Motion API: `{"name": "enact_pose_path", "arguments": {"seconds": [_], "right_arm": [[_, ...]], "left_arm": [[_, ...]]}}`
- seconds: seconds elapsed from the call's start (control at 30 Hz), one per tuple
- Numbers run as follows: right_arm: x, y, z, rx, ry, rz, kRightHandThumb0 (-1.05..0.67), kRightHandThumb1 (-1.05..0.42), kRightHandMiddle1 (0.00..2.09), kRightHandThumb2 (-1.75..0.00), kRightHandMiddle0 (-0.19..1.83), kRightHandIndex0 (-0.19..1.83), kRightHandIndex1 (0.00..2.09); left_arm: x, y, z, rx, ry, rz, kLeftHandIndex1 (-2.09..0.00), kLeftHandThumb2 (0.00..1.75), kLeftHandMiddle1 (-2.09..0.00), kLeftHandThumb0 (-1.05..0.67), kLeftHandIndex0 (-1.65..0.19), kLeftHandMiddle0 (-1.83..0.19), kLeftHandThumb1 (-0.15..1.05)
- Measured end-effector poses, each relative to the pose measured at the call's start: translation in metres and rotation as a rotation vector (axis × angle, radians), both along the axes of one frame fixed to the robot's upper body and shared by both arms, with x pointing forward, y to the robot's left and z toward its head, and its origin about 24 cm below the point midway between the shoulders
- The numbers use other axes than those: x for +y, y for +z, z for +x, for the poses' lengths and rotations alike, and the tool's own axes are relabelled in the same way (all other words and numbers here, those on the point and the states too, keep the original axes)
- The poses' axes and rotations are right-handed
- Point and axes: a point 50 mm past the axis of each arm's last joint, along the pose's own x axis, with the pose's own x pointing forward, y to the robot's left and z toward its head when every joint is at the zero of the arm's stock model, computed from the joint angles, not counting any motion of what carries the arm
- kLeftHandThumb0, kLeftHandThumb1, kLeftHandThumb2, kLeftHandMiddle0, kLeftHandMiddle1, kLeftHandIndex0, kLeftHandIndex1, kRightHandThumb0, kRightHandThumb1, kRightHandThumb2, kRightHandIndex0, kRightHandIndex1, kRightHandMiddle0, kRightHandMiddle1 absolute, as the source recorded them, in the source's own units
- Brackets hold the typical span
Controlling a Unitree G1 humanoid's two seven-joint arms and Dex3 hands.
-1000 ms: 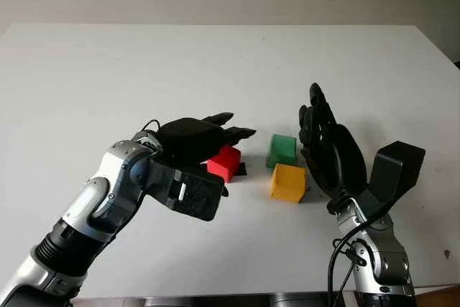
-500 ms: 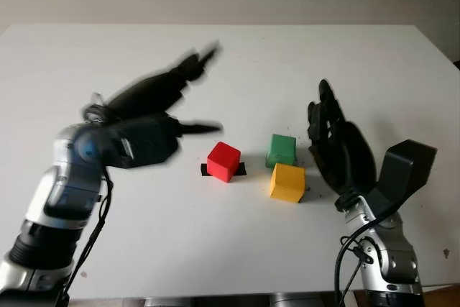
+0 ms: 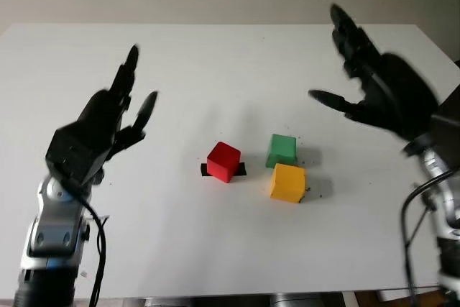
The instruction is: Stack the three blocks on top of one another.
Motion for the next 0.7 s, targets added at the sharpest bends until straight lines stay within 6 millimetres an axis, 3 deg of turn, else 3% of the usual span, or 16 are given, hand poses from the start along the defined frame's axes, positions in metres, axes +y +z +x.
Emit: {"name": "enact_pose_path", "arguments": {"seconds": [0.2, 0.3, 0.5, 0.7], "right_arm": [[0.007, 0.024, -0.007, -0.139, 0.144, -0.442, -0.53, -0.73, 0.14, -0.05, 0.13, -0.06, 0.08], [0.011, 0.025, -0.01, -0.201, 0.207, -0.614, -0.54, -0.7, 0.17, -0.04, 0.22, 0.03, 0.12], [0.026, 0.024, -0.013, -0.296, 0.368, -0.86, -0.55, -0.69, 0.17, -0.05, 0.33, 0.1, 0.11], [0.025, 0.018, -0.012, -0.336, 0.439, -0.983, -0.53, -0.68, 0.16, -0.06, 0.4, 0.13, 0.09]], "left_arm": [[0.003, -0.021, -0.012, 0.043, 0.003, -0.11, -0.03, 0.63, -0.04, -0.8, 0.18, 0.18, 1.05], [0.003, -0.026, -0.015, 0.059, 0.001, -0.139, -0.03, 0.62, -0.02, -0.79, 0.19, 0.19, 1.05], [0.006, -0.03, -0.019, 0.072, 0.007, -0.157, -0.01, 0.66, -0.01, -0.79, 0.19, 0.19, 1.05], [0.005, -0.027, -0.02, 0.056, 0.008, -0.152, -0.03, 0.67, -0.03, -0.79, 0.19, 0.19, 1.05]]}}
